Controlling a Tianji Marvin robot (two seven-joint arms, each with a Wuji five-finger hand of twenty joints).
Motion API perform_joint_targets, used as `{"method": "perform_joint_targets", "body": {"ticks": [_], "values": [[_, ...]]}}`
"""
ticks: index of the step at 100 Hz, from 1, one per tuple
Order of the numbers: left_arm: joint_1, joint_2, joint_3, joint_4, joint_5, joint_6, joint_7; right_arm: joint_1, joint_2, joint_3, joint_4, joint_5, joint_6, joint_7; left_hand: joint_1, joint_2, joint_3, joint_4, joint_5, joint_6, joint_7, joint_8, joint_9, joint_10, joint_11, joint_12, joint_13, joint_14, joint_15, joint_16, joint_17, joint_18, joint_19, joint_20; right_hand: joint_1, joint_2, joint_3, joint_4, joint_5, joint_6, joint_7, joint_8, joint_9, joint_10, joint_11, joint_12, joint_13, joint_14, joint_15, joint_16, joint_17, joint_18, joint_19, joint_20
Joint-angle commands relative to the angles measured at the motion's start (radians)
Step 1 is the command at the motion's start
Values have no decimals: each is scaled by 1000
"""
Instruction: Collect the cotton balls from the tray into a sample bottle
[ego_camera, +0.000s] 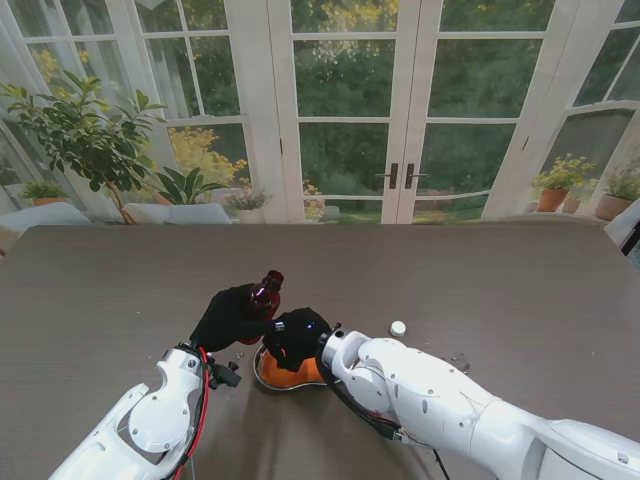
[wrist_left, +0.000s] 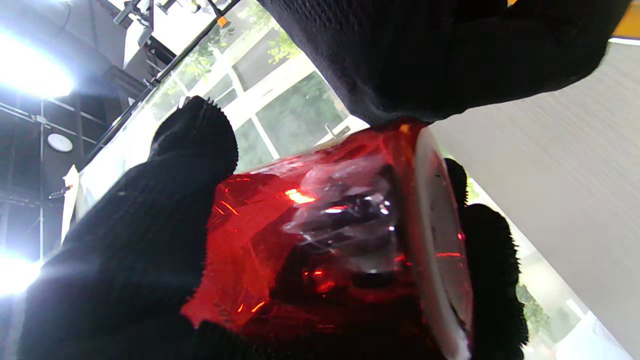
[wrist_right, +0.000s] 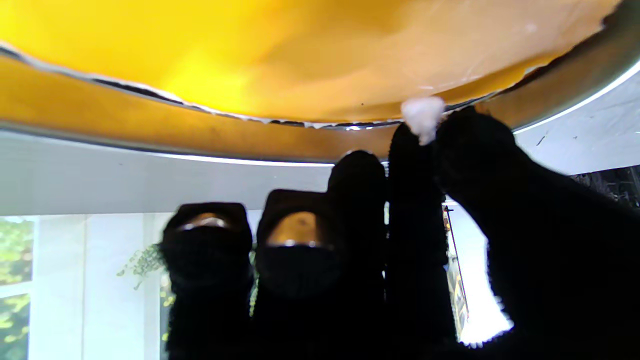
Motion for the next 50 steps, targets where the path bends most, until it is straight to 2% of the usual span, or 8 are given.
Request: {"method": "perform_joint_targets", "body": {"ticks": [1,50], "values": [[0,-4,1,0,-4,2,-19,-12,7,8,-18,9,-1,26,178,225,137,8,87,-206,139,31,55,-81,12,-11,-2,29,16,17,-51,-14,-33,9,13,12,46,12,20,16,32,29,29,-18,33,11,38,-54,41,17,20,-16,61,-11],[0,-3,3,0,-8,10,-23,-67,80,120,-151,51,31,138,181,223,137,9,90,-203,139,31,57,-80,13,-10,-1,32,16,17,-51,-13,-33,9,17,12,45,13,16,31,34,47,29,-11,37,11,38,-50,42,18,20,-16,61,-11]]}}
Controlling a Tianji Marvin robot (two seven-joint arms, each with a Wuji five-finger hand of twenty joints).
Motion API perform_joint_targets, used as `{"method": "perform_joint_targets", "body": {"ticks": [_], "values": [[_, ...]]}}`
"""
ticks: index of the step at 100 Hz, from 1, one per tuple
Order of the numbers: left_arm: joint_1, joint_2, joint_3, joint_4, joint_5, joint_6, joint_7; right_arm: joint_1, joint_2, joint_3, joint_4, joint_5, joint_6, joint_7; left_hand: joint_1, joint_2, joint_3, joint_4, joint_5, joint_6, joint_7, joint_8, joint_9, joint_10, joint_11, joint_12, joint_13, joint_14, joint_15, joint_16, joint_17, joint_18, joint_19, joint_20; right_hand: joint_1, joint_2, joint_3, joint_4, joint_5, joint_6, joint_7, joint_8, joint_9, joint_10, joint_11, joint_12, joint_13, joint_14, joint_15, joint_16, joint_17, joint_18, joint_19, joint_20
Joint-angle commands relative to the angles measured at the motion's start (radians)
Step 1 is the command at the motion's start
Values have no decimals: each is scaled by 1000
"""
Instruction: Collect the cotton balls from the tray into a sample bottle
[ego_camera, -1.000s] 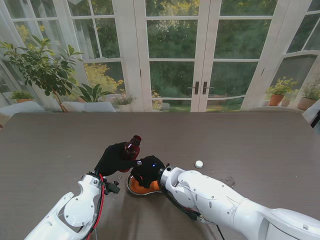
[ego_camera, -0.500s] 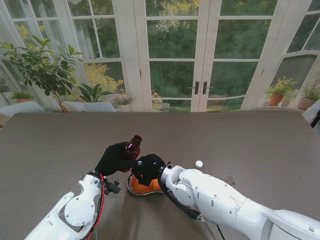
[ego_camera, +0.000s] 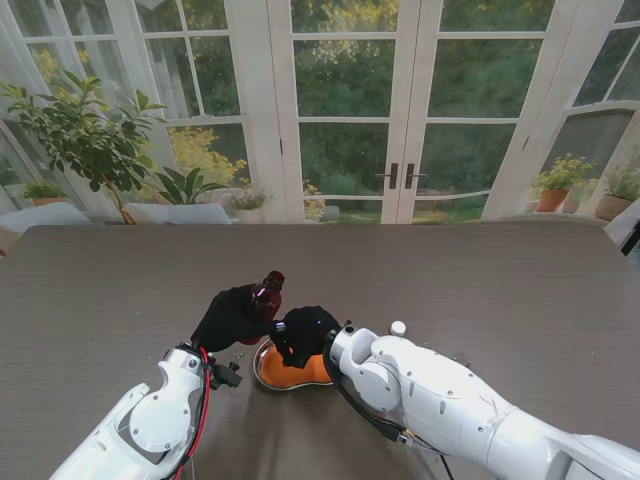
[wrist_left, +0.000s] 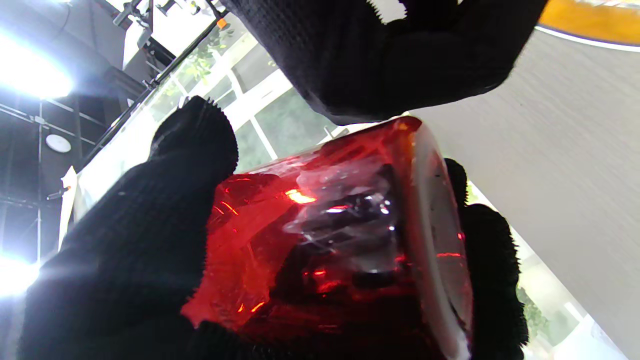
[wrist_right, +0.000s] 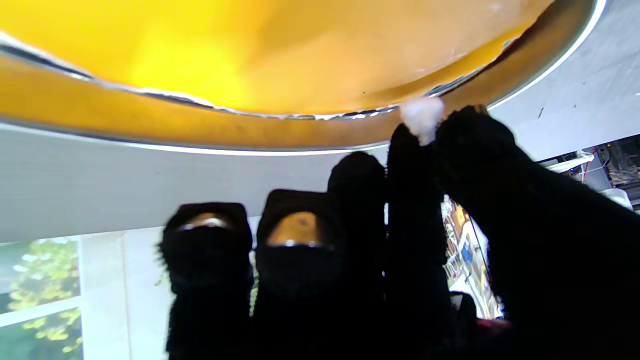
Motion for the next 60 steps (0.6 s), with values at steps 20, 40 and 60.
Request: {"method": "perform_joint_targets", "body": {"ticks": [20,40,60], "values": [[6,-4,-3,-4,-7,16,-18,-36,47,71,-89,-1,38,59,181,223,137,9,90,-202,137,30,56,-78,12,-9,-3,32,15,17,-52,-16,-33,9,17,12,44,14,17,26,35,27,28,-10,27,10,38,-49,43,18,20,-16,61,-11],[6,-5,-1,-5,-9,26,-16,-61,73,134,-149,-1,70,100,181,221,138,9,89,-203,138,31,56,-80,13,-6,-3,31,15,17,-52,-12,-33,10,18,10,43,14,17,26,35,27,30,-8,27,10,38,-50,43,18,20,-14,60,-11],[4,-6,2,-5,-14,35,-18,-65,83,185,-174,7,105,120,182,221,138,9,89,-204,138,31,55,-80,12,-3,-3,29,16,17,-52,-14,-33,10,21,11,41,15,17,30,36,27,29,-3,27,10,38,-49,43,18,20,-12,60,-11]]}}
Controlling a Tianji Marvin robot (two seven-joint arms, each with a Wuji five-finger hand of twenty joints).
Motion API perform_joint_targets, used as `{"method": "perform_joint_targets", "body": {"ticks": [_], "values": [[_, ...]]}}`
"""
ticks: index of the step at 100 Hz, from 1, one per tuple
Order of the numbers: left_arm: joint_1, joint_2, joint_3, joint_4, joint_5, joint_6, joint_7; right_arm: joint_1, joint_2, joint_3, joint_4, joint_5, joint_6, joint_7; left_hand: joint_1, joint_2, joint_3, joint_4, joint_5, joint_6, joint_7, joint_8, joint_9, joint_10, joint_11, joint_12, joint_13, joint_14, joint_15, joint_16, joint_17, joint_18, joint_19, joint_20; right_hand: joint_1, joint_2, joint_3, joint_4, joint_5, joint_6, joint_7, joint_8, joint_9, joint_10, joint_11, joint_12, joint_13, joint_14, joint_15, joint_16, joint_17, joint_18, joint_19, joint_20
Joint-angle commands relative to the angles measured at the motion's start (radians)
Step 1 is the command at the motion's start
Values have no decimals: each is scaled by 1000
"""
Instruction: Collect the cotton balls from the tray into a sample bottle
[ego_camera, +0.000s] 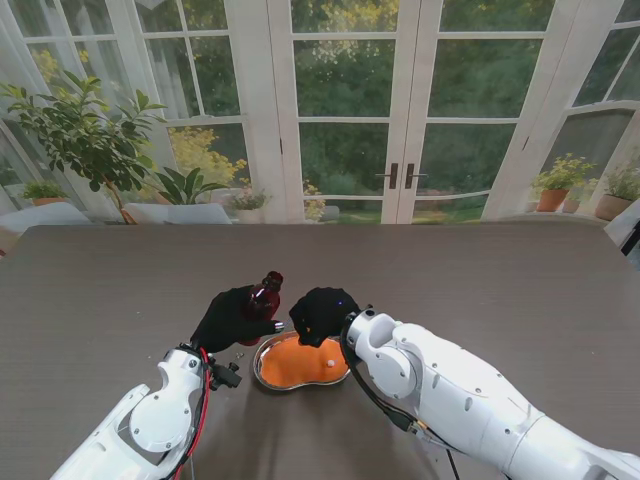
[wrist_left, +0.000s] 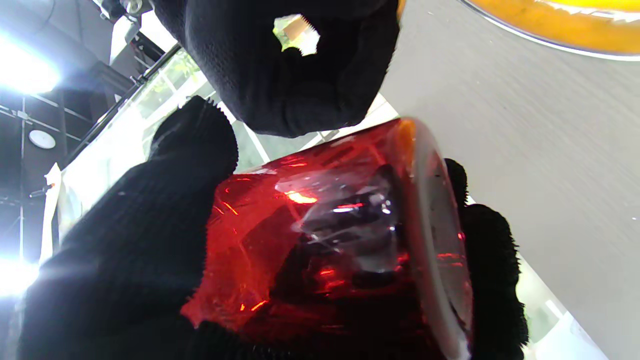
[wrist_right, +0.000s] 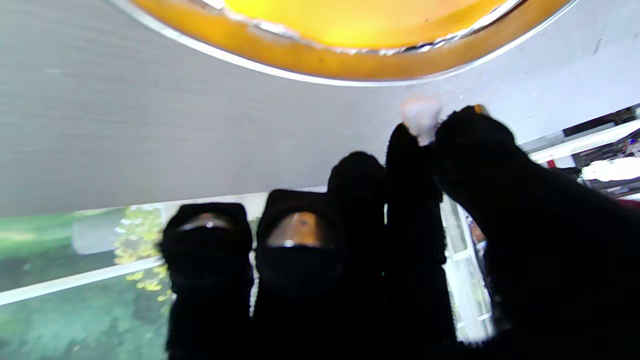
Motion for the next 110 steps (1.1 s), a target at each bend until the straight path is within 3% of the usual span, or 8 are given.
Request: {"method": "perform_joint_targets", "body": {"ticks": [1,58,110], "values": [[1,-5,1,-3,-5,5,-20,-2,13,25,-28,-3,21,26,181,221,138,9,89,-204,138,31,54,-80,12,-3,-3,29,16,17,-52,-14,-33,9,21,11,41,15,18,22,36,26,29,-4,26,10,38,-49,43,18,20,-12,60,-11],[-20,-7,24,13,-22,23,-32,-28,40,170,-140,-22,117,69,183,220,139,10,90,-203,138,29,56,-81,11,3,-5,30,15,16,-52,-14,-33,9,25,13,37,17,19,29,35,28,33,2,23,11,37,-39,46,19,21,-4,58,-9],[-97,-22,105,93,-61,18,-35,-80,39,285,-294,-12,204,58,183,220,137,10,90,-204,138,29,54,-81,9,6,-6,28,13,16,-54,-16,-35,9,32,16,29,21,20,40,33,33,34,10,19,15,37,-28,46,19,20,8,57,-6]]}}
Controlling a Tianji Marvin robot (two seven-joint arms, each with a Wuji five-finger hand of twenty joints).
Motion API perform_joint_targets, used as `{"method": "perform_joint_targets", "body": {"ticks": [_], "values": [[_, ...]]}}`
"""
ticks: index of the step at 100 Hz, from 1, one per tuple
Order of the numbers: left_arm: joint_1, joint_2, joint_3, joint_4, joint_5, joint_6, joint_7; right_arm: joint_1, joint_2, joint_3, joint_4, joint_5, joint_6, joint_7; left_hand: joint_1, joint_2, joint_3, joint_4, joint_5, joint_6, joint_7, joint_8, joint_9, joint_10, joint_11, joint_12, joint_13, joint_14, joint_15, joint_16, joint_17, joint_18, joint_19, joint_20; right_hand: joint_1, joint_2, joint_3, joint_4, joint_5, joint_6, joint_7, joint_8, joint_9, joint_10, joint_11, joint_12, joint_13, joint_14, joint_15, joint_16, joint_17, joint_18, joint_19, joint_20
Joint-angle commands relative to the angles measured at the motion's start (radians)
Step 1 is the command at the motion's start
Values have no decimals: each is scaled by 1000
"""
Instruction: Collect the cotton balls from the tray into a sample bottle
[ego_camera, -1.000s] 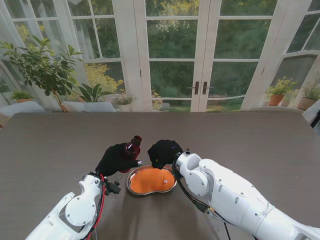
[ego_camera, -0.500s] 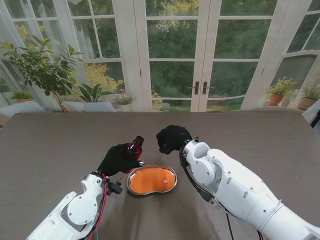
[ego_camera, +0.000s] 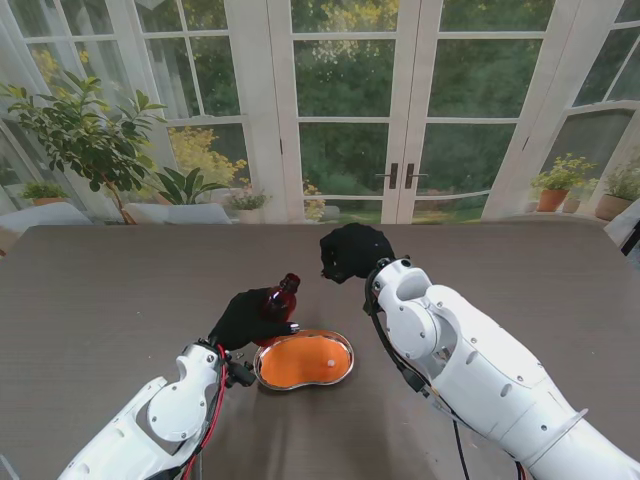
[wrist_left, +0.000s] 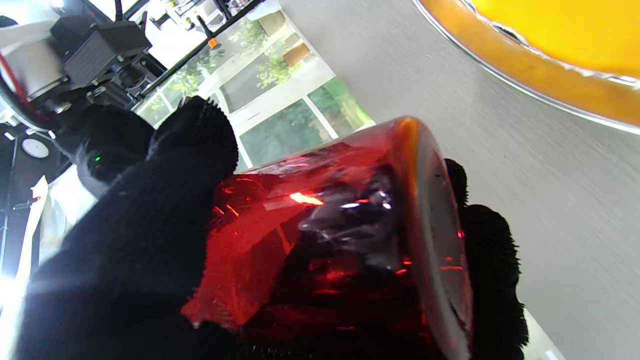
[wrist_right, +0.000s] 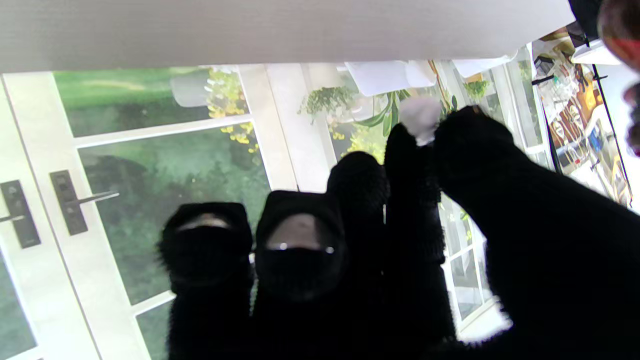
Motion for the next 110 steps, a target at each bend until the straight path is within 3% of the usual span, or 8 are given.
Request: {"method": "perform_joint_targets", "body": {"ticks": [1,48,110], "values": [[-11,-14,8,10,-7,-3,-17,-3,-4,8,-27,5,9,6,184,220,138,10,90,-204,138,29,54,-81,9,6,-4,28,13,17,-48,-17,-35,7,30,16,29,21,19,28,32,32,33,6,19,15,37,-29,38,19,19,8,57,-6],[-84,-54,81,81,-45,-22,55,-32,-24,43,-109,55,44,-46,183,219,139,10,91,-203,136,28,55,-82,8,11,-4,28,13,17,-47,-17,-34,8,32,16,28,23,20,34,31,35,34,11,17,17,37,-28,38,19,18,11,57,-4],[-106,-79,102,127,-54,-67,117,-71,-46,27,-136,115,27,-99,184,217,140,11,92,-204,136,27,57,-80,7,13,-2,30,14,17,-47,-15,-34,8,34,15,27,23,20,39,29,37,34,15,14,21,36,-22,40,19,17,15,58,-1]]}}
